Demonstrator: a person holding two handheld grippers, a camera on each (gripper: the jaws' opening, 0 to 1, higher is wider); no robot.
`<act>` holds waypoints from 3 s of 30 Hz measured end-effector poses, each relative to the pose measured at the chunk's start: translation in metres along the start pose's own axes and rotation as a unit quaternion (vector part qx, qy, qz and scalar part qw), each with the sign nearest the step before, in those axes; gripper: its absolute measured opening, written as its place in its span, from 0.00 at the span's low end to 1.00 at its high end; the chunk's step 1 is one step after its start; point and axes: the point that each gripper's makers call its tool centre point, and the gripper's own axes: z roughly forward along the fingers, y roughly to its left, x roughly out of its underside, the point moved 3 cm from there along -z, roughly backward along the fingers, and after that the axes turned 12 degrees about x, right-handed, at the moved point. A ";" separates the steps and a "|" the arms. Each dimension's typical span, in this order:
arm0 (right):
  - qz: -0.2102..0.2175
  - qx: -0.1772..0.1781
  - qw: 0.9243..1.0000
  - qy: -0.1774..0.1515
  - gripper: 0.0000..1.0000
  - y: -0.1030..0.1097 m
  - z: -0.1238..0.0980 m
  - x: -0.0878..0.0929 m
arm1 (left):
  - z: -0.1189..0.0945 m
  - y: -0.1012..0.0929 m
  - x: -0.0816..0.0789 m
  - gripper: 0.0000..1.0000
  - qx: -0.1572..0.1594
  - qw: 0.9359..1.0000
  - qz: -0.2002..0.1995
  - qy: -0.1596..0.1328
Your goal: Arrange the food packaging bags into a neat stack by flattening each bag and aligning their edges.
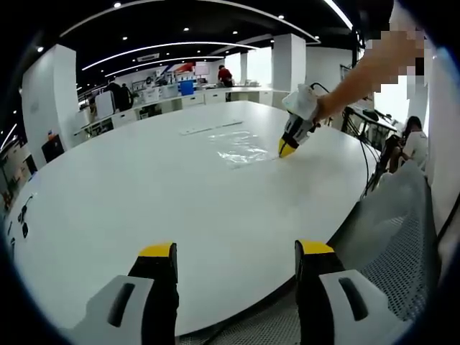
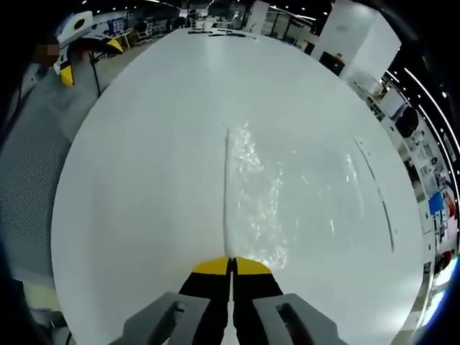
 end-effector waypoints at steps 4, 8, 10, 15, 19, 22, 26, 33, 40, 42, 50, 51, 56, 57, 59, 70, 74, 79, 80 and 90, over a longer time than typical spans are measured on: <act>0.001 0.008 1.000 -0.004 0.00 -0.002 -0.006 -0.002 | 0.000 -0.001 0.000 0.65 0.001 1.000 0.001 0.000; -0.005 0.012 1.000 -0.010 0.00 -0.002 -0.014 -0.004 | 0.000 -0.001 -0.001 0.65 0.001 1.000 0.002 -0.002; -0.005 0.015 1.000 -0.013 0.00 -0.002 -0.019 -0.006 | 0.000 -0.001 -0.001 0.65 0.002 1.000 0.003 -0.002; -0.018 0.024 0.999 -0.018 0.00 -0.001 -0.031 -0.011 | 0.000 -0.002 -0.002 0.65 0.003 1.000 0.004 -0.005; -0.030 0.030 0.999 -0.025 0.00 0.000 -0.039 -0.016 | -0.001 -0.002 -0.003 0.65 0.004 1.000 0.005 -0.007; -0.041 0.034 0.998 -0.029 0.00 0.001 -0.046 -0.020 | -0.001 -0.005 -0.005 0.65 0.006 1.000 0.007 -0.008; -0.046 0.040 0.997 -0.037 0.00 0.000 -0.055 -0.027 | -0.001 -0.006 -0.006 0.65 0.008 1.000 0.010 -0.010; -0.059 0.052 0.996 -0.049 0.00 0.004 -0.072 -0.041 | -0.002 -0.009 -0.007 0.65 0.013 1.000 0.015 -0.013; -0.066 0.056 0.995 -0.059 0.00 0.010 -0.085 -0.050 | -0.003 -0.012 -0.007 0.65 0.019 1.000 0.022 -0.013; -0.065 0.058 0.994 -0.061 0.00 0.011 -0.089 -0.051 | -0.003 -0.012 -0.007 0.65 0.021 0.999 0.023 -0.013; -0.067 0.067 0.993 -0.070 0.00 0.014 -0.105 -0.058 | -0.004 -0.016 -0.008 0.65 0.029 0.999 0.026 -0.013; -0.067 0.067 0.993 -0.070 0.00 0.015 -0.107 -0.059 | -0.004 -0.017 -0.008 0.64 0.031 0.999 0.026 -0.012; -0.069 0.071 0.992 -0.076 0.00 0.015 -0.116 -0.063 | -0.005 -0.019 -0.006 0.65 0.041 0.999 0.030 -0.008; -0.070 0.072 0.992 -0.076 0.00 0.016 -0.118 -0.065 | -0.005 -0.019 -0.006 0.65 0.042 0.999 0.030 -0.008; -0.069 0.072 0.992 -0.080 0.00 0.016 -0.123 -0.067 | -0.005 -0.019 -0.007 0.65 0.044 0.999 0.028 -0.009; -0.073 0.085 0.989 -0.097 0.00 0.011 -0.146 -0.080 | -0.007 -0.016 -0.005 0.64 0.055 0.998 0.023 -0.010; -0.071 0.089 0.988 -0.103 0.00 0.009 -0.154 -0.083 | -0.007 -0.015 -0.004 0.64 0.061 0.998 0.020 -0.009; -0.074 0.095 0.987 -0.108 0.00 0.009 -0.164 -0.086 | -0.007 -0.016 -0.005 0.63 0.069 0.998 0.011 -0.010; -0.074 0.096 0.987 -0.108 0.00 0.008 -0.165 -0.087 | -0.007 -0.017 -0.006 0.63 0.069 0.997 0.011 -0.011; -0.069 0.105 0.985 -0.117 0.00 0.007 -0.180 -0.091 | -0.008 -0.020 -0.018 0.61 0.080 0.997 0.012 -0.020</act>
